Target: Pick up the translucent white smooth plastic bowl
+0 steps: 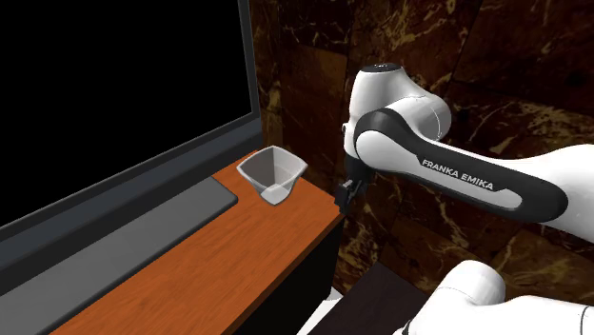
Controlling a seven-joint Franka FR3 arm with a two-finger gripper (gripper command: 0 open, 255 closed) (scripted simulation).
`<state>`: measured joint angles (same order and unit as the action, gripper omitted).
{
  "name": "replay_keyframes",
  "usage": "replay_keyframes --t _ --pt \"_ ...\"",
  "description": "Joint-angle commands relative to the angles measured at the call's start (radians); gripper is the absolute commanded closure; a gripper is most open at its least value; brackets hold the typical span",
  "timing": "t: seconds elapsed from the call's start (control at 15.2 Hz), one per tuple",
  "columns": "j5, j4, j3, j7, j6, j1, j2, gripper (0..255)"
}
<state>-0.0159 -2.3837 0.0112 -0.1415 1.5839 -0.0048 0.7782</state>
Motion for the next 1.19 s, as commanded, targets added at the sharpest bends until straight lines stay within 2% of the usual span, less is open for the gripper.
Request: replay_keyframes --t 0.0,0.59,1.12 --pt "0.0 0.0 0.0 0.0 0.0 0.0 0.0 0" --pt "0.017 0.251 -0.125 0.128 0.095 0.017 -0.337 0" --pt "0.106 0.563 -0.219 0.254 0.089 0.03 -0.654 0"
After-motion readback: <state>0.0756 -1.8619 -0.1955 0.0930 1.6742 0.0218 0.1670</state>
